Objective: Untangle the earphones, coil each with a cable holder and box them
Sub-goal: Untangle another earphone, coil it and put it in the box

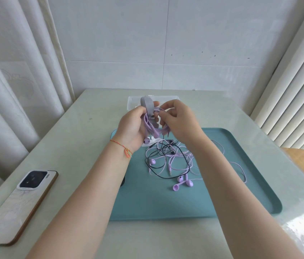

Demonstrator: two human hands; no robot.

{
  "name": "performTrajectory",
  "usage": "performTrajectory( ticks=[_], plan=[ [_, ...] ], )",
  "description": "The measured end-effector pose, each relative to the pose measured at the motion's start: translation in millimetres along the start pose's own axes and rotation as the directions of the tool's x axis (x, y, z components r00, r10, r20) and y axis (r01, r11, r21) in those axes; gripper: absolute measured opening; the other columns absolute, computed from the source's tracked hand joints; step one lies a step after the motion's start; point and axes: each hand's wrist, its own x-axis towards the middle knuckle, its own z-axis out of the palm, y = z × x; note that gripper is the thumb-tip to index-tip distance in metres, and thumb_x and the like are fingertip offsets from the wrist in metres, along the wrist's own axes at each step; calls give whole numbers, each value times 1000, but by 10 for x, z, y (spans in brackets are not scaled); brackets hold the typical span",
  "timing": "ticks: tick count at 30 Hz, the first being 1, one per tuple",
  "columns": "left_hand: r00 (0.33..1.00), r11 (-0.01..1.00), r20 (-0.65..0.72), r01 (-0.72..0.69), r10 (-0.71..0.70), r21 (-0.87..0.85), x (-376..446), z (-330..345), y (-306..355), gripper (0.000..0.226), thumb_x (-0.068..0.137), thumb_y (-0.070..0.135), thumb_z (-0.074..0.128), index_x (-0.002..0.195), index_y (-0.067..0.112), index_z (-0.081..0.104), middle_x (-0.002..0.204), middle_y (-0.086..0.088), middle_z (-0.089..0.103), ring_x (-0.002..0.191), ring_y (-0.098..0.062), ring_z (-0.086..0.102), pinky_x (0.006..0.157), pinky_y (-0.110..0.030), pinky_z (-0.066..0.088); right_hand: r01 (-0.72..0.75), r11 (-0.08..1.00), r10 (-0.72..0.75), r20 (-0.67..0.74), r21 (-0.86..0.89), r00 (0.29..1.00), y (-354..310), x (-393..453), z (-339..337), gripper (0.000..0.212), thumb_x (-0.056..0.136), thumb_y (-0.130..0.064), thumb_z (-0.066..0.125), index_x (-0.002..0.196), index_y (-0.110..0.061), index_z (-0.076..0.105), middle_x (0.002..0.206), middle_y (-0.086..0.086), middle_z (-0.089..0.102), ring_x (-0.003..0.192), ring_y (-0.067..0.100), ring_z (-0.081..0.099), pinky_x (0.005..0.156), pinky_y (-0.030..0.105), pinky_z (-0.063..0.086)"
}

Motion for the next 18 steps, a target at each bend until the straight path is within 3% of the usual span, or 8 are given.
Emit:
performTrajectory(
  ticks=[3,5,8,9,12,14,16,18],
  plan=[
    [997,988,56,53,-45,-143,-33,19,55,40,92,46,48,101,10,62,105,-15,61,89,-32,59,71,-35,51,-40,995,39,15,94,999,-17,-12,44,14,90,-13,64,100,-4,58,68,3,64,47,16,58,63,41,56],
    [996,984,88,43,-28,-176,-45,28,58,48,89,56,52,97,10,59,105,-17,60,89,-32,61,74,-40,51,-48,991,47,15,126,999,-14,-18,60,15,90,-12,65,101,-3,60,67,2,64,48,17,57,65,42,56],
    [997,999,65,-44,46,-27,-48,-5,40,26,95,40,55,95,15,63,90,-11,64,63,-25,64,50,-27,47,-41,992,41,7,122,999,0,-15,69,8,90,-5,59,98,-4,61,68,3,66,49,16,58,64,39,57],
    [997,999,61,-45,43,24,-56,-20,46,27,95,42,53,96,18,64,87,-8,65,56,-24,62,43,-22,39,-44,992,44,6,119,999,6,-12,66,7,91,-4,58,96,-5,62,68,4,66,50,15,58,64,37,57],
    [999,985,23,-37,34,166,-76,-41,73,42,94,57,44,96,22,68,78,-1,69,47,-21,57,43,-18,24,-52,992,50,22,111,998,18,-7,42,5,90,-4,60,93,-7,62,72,9,67,52,18,58,66,40,57],
    [994,952,-83,-48,77,302,-72,-44,85,50,96,57,39,79,23,72,64,2,68,38,-16,54,36,-15,22,-60,993,53,66,103,996,22,-4,22,6,89,-3,61,93,-7,62,76,15,69,54,20,59,70,43,56],
    [983,934,-140,-62,118,353,-51,-57,73,53,94,60,42,70,24,73,68,-3,72,42,-18,55,37,-19,29,-76,993,63,137,92,989,20,-9,5,11,87,0,61,96,-8,61,82,18,69,57,20,60,73,42,56],
    [983,959,-138,-81,122,273,-30,-62,59,51,84,65,49,76,22,76,88,-13,75,65,-29,63,53,-32,43,-85,993,70,180,80,981,17,-14,-10,18,86,3,58,98,-8,62,83,17,69,60,20,61,74,39,56]
  ],
)
